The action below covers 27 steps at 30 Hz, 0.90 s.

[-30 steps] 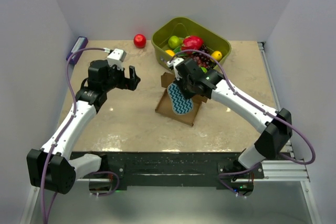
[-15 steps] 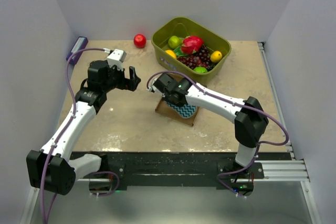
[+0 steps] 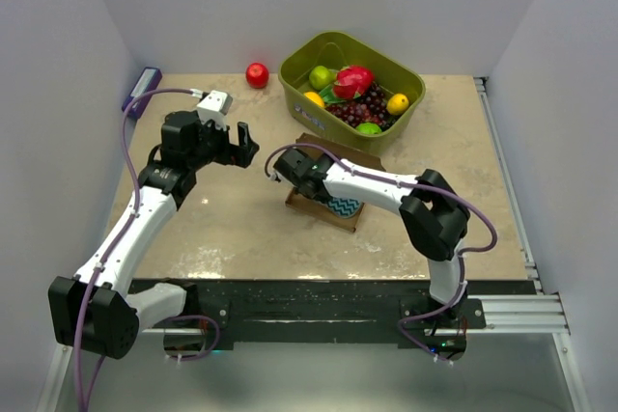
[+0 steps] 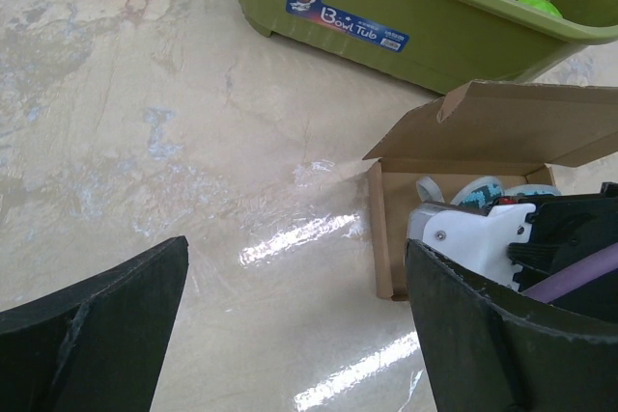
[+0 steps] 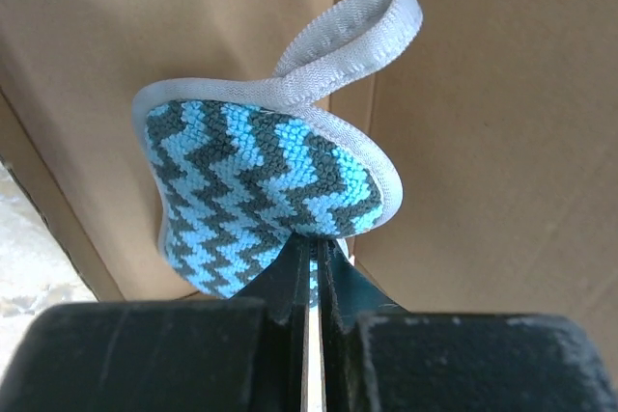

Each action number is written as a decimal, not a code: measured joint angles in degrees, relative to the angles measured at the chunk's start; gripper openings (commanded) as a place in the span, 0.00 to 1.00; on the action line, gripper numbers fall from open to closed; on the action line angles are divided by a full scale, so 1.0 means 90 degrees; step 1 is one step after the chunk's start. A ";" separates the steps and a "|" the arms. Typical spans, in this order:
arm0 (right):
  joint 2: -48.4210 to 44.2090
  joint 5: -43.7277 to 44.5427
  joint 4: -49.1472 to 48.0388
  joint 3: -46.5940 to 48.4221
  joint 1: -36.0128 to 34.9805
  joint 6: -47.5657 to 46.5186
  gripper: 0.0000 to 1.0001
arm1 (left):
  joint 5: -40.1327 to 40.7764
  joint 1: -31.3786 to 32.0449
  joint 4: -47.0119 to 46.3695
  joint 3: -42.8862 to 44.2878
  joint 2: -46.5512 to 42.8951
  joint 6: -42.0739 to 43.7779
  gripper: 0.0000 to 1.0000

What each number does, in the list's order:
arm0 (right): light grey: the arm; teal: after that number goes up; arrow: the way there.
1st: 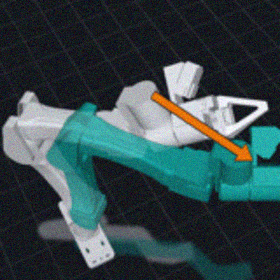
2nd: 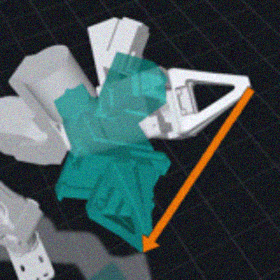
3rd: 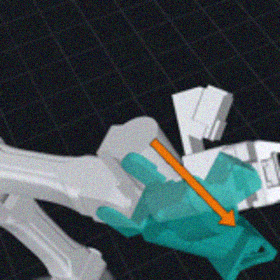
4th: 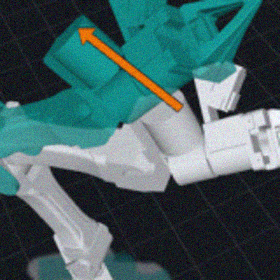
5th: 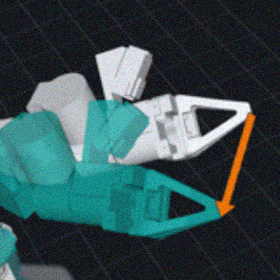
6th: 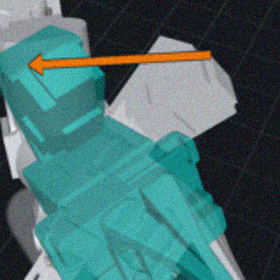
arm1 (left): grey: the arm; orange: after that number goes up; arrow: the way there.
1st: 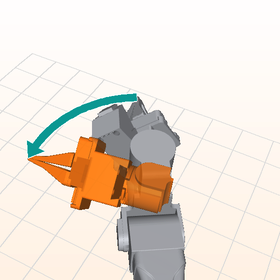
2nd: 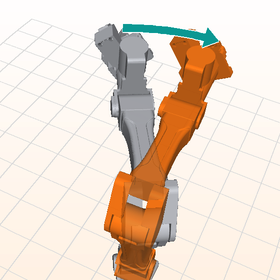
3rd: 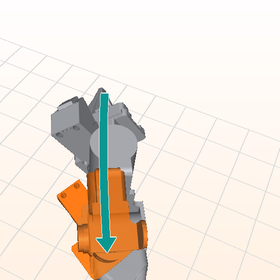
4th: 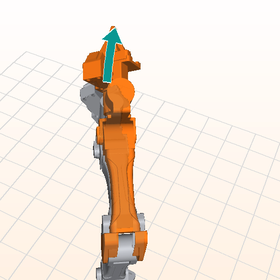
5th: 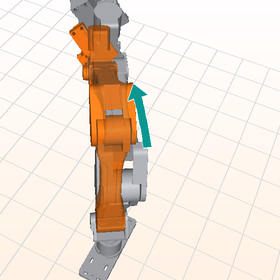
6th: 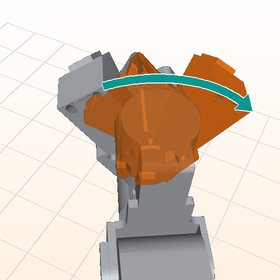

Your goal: Fold the paper box

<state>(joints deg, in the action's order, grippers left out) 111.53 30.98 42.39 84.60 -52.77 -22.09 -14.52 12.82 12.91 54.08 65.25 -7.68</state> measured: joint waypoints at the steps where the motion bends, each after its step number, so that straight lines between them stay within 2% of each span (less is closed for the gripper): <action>1: 0.0036 0.0010 -0.0012 0.0002 -0.0002 -0.0005 0.05 | 0.0000 0.0000 0.0000 0.0000 0.0000 0.0000 0.97; 3: 0.0097 0.0024 -0.0051 0.0002 -0.0012 -0.0007 0.17 | 0.0000 0.0000 0.0000 0.0000 0.0000 0.0002 0.98; 4: 0.0114 0.0032 -0.0070 0.0002 -0.0012 -0.0002 0.29 | 0.0000 0.0000 0.0000 0.0000 0.0000 0.0002 0.98; 7: 0.0138 0.0041 -0.0170 0.0002 -0.0012 0.0005 0.51 | 0.0002 0.0000 0.0000 0.0000 0.0000 0.0005 0.98; 11: 0.0138 0.0036 -0.0296 0.0002 -0.0012 0.0024 0.59 | 0.0005 0.0000 0.0000 0.0000 0.0000 0.0036 0.98; 18: -0.0202 -0.0347 -0.0406 0.0002 -0.0019 0.0304 0.65 | 0.0002 0.0000 0.0000 0.0000 0.0027 0.0097 0.97; 27: -0.2232 -0.0692 -0.0685 -0.0270 0.0070 0.1996 0.67 | -0.0661 0.0015 -0.0495 -0.0204 0.0253 0.0148 0.92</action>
<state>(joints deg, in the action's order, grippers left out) 91.44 24.75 36.23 82.17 -52.14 -4.12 -20.47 12.95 8.45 52.25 67.53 -6.35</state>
